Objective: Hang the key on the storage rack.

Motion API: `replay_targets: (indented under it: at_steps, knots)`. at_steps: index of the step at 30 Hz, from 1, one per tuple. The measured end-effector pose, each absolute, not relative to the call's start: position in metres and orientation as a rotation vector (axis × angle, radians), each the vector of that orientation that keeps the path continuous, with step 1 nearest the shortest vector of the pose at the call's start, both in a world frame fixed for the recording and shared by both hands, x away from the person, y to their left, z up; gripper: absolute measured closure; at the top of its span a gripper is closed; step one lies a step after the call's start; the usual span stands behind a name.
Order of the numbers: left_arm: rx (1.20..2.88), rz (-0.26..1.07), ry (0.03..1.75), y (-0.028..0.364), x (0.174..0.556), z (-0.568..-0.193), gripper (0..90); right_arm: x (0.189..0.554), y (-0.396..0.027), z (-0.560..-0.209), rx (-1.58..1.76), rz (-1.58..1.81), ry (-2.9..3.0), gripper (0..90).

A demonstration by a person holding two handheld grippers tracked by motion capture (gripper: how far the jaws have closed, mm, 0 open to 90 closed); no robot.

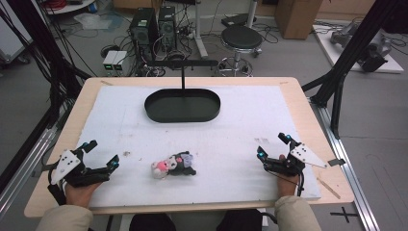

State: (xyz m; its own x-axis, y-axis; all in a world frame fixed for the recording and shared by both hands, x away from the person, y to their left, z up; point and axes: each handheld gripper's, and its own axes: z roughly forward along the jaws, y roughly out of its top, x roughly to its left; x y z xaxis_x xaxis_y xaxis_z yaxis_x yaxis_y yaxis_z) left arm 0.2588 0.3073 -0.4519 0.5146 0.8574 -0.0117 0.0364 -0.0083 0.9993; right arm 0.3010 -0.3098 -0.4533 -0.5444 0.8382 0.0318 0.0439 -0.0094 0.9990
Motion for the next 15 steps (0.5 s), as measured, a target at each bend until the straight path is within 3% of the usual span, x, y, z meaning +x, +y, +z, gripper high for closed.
replay_targets:
  at_steps: [15]
  knots:
    - [1.445, 0.776, 0.828, 0.3074, 0.2596, -0.4516, 1.7, 0.3006, -0.3097, -0.4534, 0.930, 1.621, 1.640, 0.7]
